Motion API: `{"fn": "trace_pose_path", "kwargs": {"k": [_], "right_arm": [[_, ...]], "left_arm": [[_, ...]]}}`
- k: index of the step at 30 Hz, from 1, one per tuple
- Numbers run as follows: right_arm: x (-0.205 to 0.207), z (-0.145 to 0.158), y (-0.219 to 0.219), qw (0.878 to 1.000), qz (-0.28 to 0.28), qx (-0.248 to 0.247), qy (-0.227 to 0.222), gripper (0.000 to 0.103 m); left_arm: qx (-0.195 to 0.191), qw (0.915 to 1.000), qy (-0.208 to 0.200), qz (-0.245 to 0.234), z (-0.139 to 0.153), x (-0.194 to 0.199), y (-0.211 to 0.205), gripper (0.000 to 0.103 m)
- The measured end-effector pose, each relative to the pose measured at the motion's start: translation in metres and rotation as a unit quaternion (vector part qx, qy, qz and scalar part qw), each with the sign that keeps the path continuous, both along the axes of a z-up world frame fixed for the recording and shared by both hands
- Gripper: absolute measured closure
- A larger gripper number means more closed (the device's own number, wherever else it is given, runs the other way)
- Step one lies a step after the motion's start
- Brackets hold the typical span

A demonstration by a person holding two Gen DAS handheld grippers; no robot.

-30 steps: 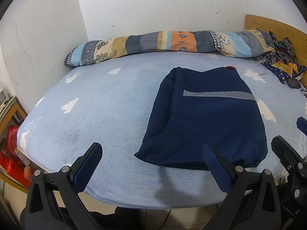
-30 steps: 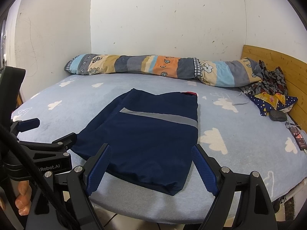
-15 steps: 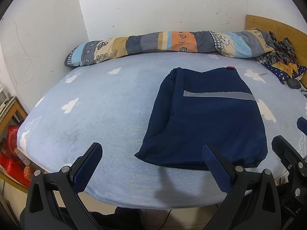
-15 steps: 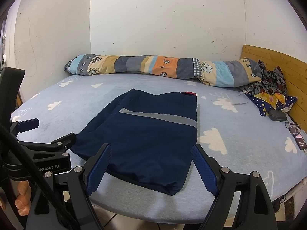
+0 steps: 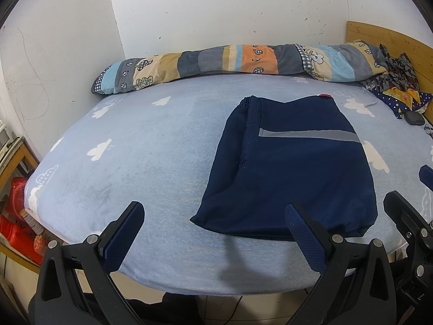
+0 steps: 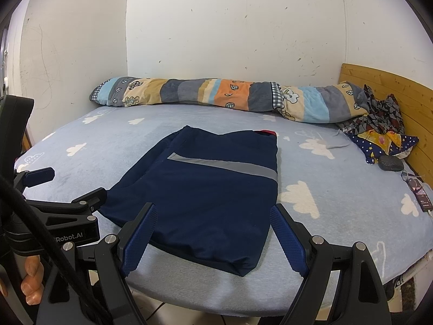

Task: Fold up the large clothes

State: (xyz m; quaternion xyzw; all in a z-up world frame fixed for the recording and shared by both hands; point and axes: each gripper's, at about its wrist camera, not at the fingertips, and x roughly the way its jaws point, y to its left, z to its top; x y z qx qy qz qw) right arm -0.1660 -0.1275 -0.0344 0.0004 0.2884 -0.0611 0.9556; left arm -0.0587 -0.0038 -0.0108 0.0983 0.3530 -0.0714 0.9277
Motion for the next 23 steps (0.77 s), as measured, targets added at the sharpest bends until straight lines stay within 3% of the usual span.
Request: {"fn": "trace_pose_path", "kwargs": {"k": [23], "right_arm": [[-0.0022, 0.0021, -0.0009, 1.0, -0.004, 0.0, -0.004, 0.014]], "left_arm": [[0.004, 0.9998, 0.015, -0.012, 0.0004, -0.0005, 0.0007, 0.0]]}}
